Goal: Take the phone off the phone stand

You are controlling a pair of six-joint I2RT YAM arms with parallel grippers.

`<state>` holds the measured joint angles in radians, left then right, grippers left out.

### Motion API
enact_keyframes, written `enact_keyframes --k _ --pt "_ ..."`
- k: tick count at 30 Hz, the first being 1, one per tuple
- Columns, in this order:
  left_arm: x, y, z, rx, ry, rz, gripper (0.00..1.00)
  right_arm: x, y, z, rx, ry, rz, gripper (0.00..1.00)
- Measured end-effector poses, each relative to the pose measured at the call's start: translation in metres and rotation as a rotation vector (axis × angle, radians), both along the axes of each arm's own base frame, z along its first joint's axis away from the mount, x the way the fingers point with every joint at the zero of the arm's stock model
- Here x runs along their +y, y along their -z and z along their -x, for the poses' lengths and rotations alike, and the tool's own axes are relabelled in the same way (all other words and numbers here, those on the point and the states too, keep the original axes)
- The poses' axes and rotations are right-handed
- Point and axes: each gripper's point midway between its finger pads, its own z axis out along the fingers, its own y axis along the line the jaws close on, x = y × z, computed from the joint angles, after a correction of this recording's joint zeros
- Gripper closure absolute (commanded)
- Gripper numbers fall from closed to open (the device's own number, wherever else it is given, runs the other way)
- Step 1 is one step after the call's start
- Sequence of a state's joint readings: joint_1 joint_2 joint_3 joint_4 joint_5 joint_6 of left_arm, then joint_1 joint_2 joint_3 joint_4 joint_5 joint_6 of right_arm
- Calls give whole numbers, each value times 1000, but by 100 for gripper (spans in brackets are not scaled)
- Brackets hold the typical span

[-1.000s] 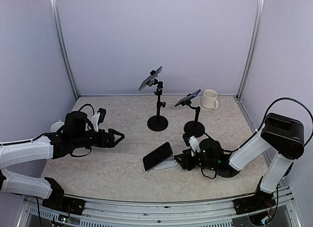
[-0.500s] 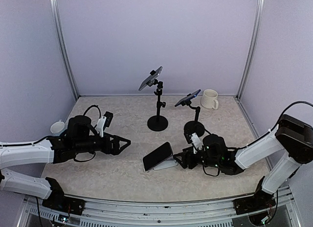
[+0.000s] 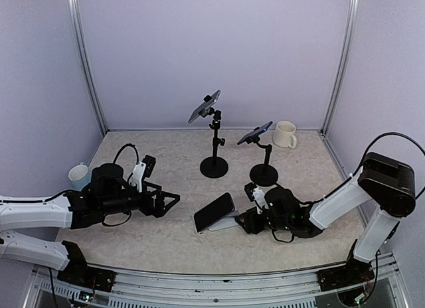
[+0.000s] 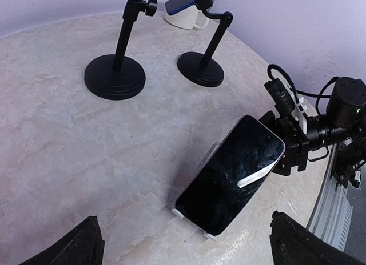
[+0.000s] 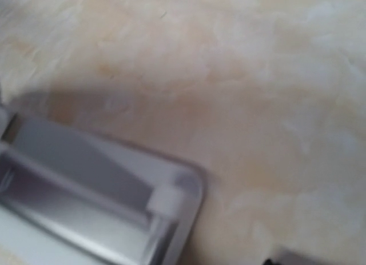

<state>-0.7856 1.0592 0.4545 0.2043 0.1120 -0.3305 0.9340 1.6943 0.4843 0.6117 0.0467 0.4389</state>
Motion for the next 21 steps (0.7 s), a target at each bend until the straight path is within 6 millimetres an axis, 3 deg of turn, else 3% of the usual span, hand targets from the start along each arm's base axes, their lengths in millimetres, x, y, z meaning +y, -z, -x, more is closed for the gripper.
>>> enact_keyframes --k 8,11,15,21 --pt "-7 7 9 -52 35 -37 1 3 2 -15 -31 6 35 56" --pt "-19 15 19 -68 79 -73 1 4 1 -18 -44 -24 26 59" --pt "-37 40 29 -59 140 -167 1 8 1 -19 -55 -89 9 61" --pt "-69 63 31 -67 199 -278 1 22 -3 -18 -76 -180 -12 64"
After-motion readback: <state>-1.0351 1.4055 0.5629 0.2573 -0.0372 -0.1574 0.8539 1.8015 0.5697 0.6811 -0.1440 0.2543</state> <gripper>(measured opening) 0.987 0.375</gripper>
